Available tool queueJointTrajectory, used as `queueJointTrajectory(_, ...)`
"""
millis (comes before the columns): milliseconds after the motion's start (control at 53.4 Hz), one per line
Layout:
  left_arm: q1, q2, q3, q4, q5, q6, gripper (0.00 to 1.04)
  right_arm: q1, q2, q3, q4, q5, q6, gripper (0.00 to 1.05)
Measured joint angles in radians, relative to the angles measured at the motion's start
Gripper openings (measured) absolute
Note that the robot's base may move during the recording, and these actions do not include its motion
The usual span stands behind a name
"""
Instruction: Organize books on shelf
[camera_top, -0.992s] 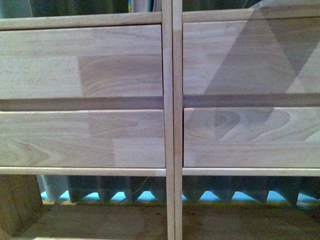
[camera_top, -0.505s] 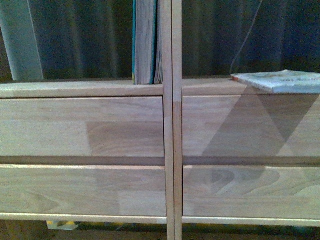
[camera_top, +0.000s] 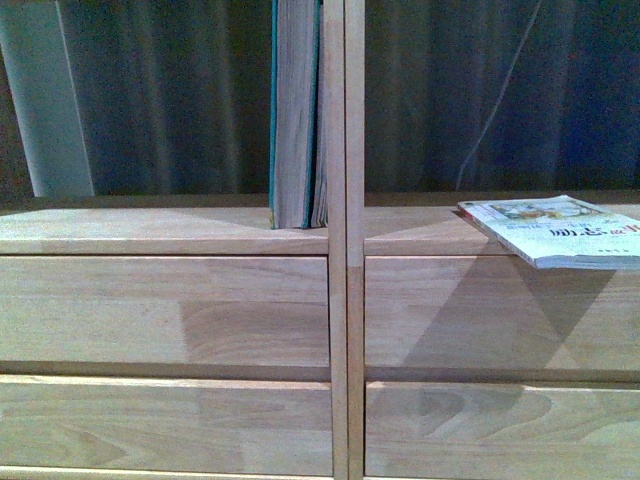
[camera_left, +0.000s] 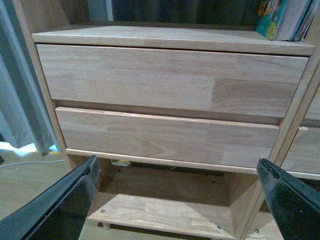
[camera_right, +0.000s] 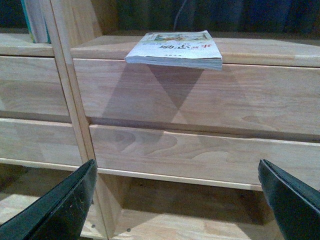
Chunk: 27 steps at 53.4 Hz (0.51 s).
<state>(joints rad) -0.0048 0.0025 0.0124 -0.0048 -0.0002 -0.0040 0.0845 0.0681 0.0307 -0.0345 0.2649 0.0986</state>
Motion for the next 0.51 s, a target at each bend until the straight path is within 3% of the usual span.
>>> queueJointTrajectory(56,0.0,0.0,0.0,0.0,0.0,0.0,0.97,0.07,0.104,0.018,0.0,0.249,0.109,0.98)
queueJointTrajectory(112,0.0,0.0,0.0,0.0,0.0,0.0,0.97,0.082,0.183,0.026,0.0,0.379,0.211,0.98)
queueJointTrajectory(150,0.0,0.0,0.0,0.0,0.0,0.0,0.97,0.079,0.225,0.034,0.0,0.413,0.263,0.98)
queueJointTrajectory(374,0.0,0.0,0.0,0.0,0.0,0.0,0.97,0.023,0.528,0.166,0.0,0.208,0.615,0.98)
queueJointTrajectory(505,0.0,0.0,0.0,0.0,0.0,0.0,0.97,0.039,0.702,0.249,0.037,0.093,0.817,0.98)
